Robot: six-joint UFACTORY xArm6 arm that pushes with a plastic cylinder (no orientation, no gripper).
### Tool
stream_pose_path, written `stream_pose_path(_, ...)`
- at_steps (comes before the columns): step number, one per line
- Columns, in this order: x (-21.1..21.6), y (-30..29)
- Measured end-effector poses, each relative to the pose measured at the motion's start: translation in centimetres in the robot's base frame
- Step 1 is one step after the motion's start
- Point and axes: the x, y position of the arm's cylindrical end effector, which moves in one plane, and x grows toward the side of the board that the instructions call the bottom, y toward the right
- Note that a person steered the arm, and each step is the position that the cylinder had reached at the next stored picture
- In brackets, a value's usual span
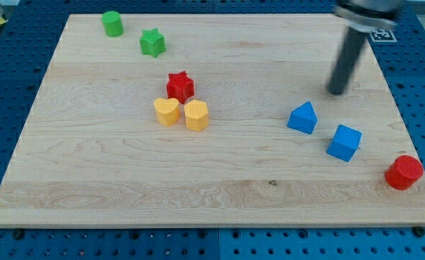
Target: Move red circle to the center of the board
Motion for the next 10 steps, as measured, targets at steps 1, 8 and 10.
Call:
stream_pose_path(1,7.5,7.9)
stream_pose_path(8,11.8,-10.6)
stream_pose_path(10,11.3,-11.1)
